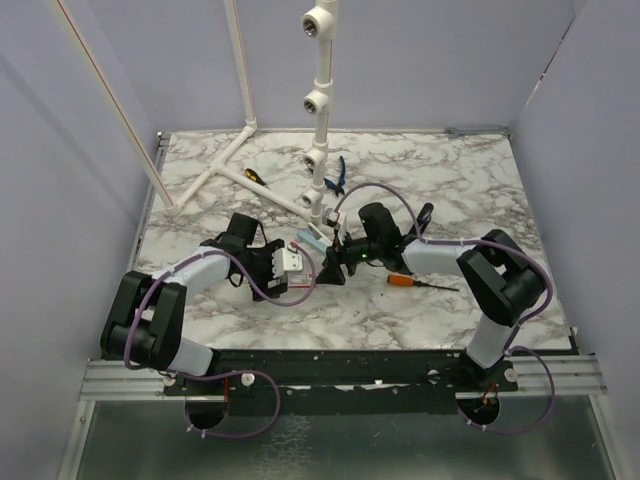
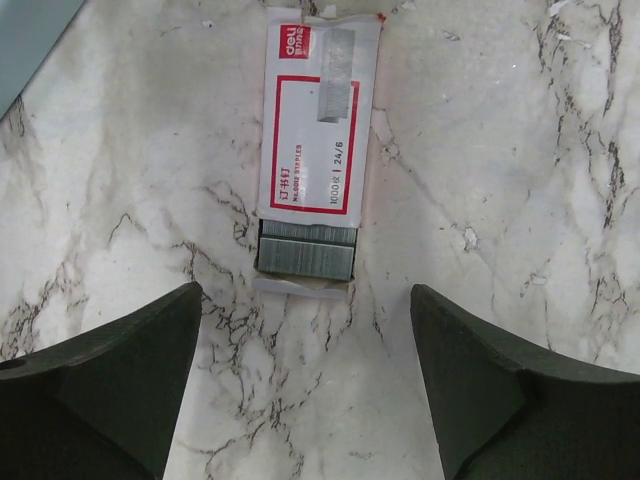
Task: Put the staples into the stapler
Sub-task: Open the staple box at the center of the board.
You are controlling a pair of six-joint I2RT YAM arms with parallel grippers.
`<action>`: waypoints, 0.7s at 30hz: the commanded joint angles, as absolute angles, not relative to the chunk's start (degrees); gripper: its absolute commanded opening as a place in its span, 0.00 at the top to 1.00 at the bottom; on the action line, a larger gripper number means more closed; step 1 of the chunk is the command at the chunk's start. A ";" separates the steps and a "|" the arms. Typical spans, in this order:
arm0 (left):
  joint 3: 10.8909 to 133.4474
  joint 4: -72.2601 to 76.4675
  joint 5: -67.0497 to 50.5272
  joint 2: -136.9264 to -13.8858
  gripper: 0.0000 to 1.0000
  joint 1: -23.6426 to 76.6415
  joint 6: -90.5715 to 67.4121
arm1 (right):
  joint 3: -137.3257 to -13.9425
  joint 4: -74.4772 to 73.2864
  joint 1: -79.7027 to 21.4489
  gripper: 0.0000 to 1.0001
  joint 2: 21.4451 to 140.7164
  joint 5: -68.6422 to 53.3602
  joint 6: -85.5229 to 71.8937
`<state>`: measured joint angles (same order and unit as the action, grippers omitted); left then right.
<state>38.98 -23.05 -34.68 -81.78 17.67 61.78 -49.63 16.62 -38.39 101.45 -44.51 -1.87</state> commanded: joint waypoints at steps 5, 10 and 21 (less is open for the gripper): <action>40.49 -23.90 -38.22 -84.74 0.17 16.82 66.76 | -50.68 17.37 -41.63 0.30 102.69 -36.81 10.85; 40.44 -22.09 -39.38 -86.11 0.21 16.80 65.83 | -51.26 18.68 -43.86 0.28 104.53 -35.67 14.68; 39.21 -19.56 -40.17 -87.32 0.29 16.79 63.58 | -53.03 20.10 -44.65 0.31 109.12 -36.34 17.23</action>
